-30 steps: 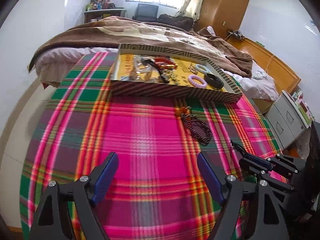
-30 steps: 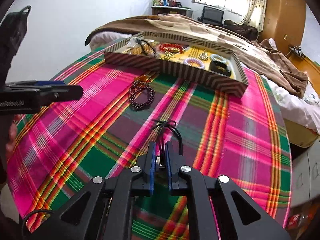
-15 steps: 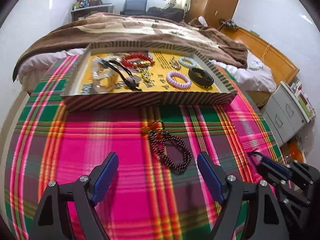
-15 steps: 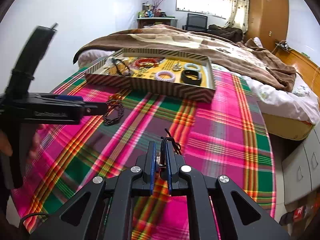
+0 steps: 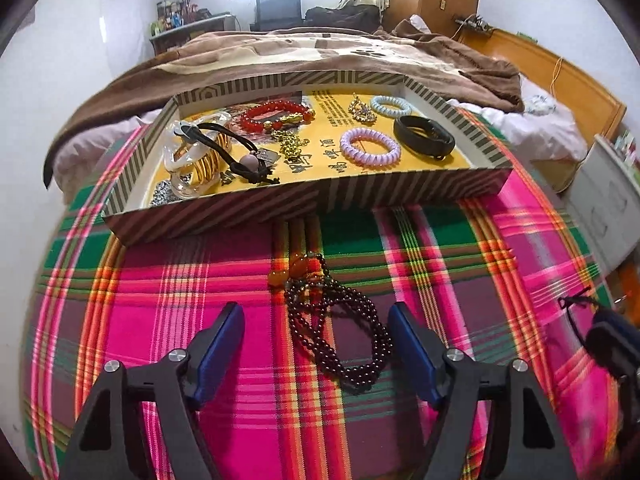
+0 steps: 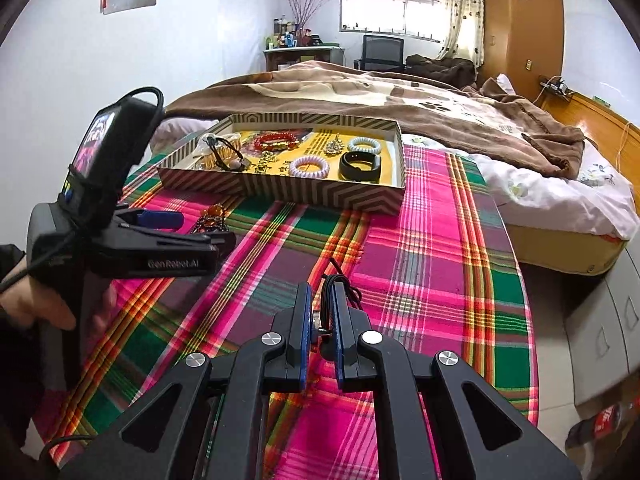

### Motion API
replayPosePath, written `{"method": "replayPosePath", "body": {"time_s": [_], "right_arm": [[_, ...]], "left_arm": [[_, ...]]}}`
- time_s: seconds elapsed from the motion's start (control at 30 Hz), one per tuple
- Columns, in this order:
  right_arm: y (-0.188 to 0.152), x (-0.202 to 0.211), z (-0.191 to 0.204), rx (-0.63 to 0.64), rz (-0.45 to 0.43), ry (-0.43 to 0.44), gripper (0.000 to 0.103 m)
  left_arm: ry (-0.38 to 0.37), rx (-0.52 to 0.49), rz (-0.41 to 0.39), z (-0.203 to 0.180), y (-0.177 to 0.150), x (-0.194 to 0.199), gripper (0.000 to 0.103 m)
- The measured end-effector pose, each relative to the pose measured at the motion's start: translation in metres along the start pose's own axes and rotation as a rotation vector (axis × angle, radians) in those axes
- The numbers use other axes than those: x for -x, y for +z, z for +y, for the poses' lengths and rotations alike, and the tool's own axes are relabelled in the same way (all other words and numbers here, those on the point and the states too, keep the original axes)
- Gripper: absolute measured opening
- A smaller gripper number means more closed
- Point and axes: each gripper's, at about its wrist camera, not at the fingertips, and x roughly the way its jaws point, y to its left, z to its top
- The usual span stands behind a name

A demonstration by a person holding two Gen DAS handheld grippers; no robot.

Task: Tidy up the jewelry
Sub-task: 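Grasp the dark bead bracelet with the left tool while the right tool holds the black cord, then carry the dark bead bracelet and black cord over the yellow tray with both tools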

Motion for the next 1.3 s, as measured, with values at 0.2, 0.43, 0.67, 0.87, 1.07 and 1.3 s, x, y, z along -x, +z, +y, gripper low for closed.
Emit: {"method": "replayPosePath", "body": {"time_s": [0.2,0.43,0.67,0.87,1.07,1.3], "right_arm": [[0.0,0.0,-0.001,-0.002,-0.004,0.003,0.009],[0.0,0.002,-0.002,-0.003,-0.009,-0.002,0.009],[0.002,0.004,0.0,0.0,-0.012,-0.011,0.009],[0.006,0.008,0.006,0.004,-0.024,-0.015,0.009],[0.011,0.013,0.01,0.009,-0.037,-0.015,0.009],[0.02,0.017,0.016,0.027,-0.052,-0.016,0.009]], "left_arm": [[0.006,-0.006,-0.01,0.0,0.001,0.003,0.04],[-0.005,-0.014,-0.015,-0.002,-0.001,0.006,0.015],[-0.021,0.0,-0.031,0.004,-0.001,0.013,0.004],[-0.023,0.003,-0.061,0.011,-0.001,0.027,0.003],[-0.042,0.009,-0.094,0.018,0.002,0.042,0.003],[-0.058,0.019,-0.124,0.026,0.008,0.06,0.003]]}}
